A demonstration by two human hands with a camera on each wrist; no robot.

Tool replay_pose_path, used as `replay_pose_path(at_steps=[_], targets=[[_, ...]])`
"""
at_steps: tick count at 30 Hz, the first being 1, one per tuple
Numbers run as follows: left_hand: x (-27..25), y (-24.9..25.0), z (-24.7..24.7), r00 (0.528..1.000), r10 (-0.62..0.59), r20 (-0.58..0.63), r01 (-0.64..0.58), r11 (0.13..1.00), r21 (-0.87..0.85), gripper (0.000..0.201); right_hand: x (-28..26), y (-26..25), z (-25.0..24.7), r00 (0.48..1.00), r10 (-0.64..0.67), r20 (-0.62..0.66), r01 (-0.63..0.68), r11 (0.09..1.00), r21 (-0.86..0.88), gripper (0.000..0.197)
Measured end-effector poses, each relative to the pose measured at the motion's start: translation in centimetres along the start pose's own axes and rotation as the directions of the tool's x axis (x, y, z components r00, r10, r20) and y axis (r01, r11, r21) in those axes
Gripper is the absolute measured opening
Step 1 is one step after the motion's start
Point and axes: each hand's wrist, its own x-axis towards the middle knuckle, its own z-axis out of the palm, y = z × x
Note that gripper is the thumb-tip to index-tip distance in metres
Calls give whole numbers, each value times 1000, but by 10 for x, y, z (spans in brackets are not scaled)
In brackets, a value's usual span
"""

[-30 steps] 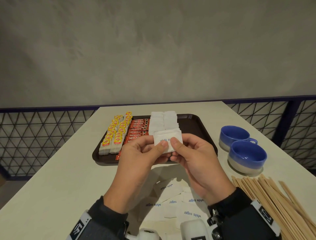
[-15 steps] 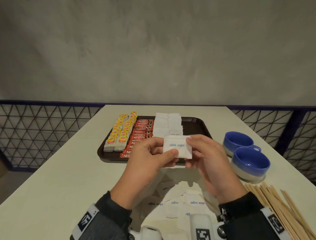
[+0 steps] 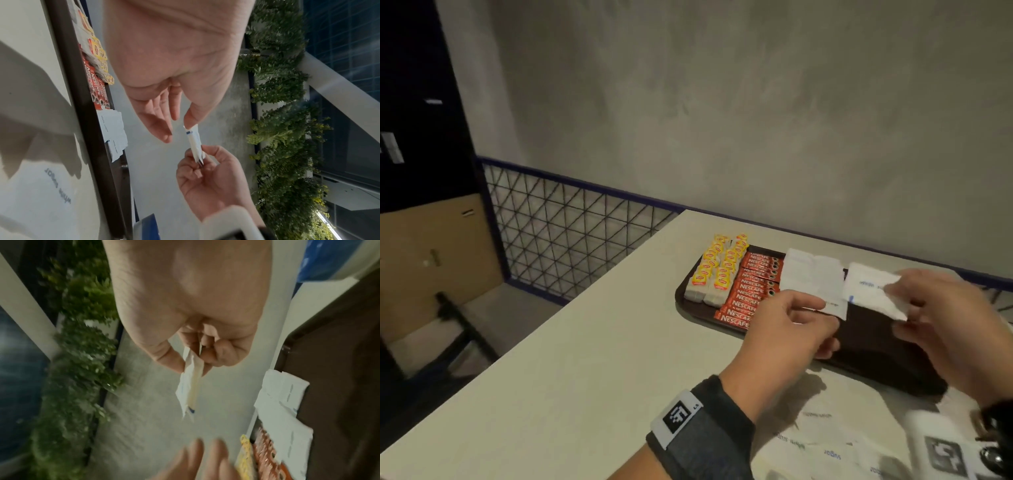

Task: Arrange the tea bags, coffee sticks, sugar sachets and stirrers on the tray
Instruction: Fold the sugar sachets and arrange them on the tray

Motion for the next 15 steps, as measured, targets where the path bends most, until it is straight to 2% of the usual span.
replay_pose_path(at_steps=[2,3,5,8,11,15], targets=[[1,-2,-2,1000,-2,-1,2,1000,20,18,33,-1,-2,998,11,62,-3,992,-122,5],[2,-3,-3,1000,2,2,-2,1000,28,16,49,1,-2,995,42,90,-20,973,-228,12],[3,-5,-3,1000,8,2,-8,999,39,13,72,8,-2,982,123,143,-48,896,-441,21],[3,-4,-2,1000,16,6,-17,998,57,11,95,22,-5,965,213,152,-64,756,-652,16],[1,-2,0,999,25,27,-27,995,97,10,112,30,-5,964,234,123,-77,693,-717,11],[-3,1,5,998,3,55,-9,994,108,16,127,40,-2,935,317,157,-118,698,-706,18]])
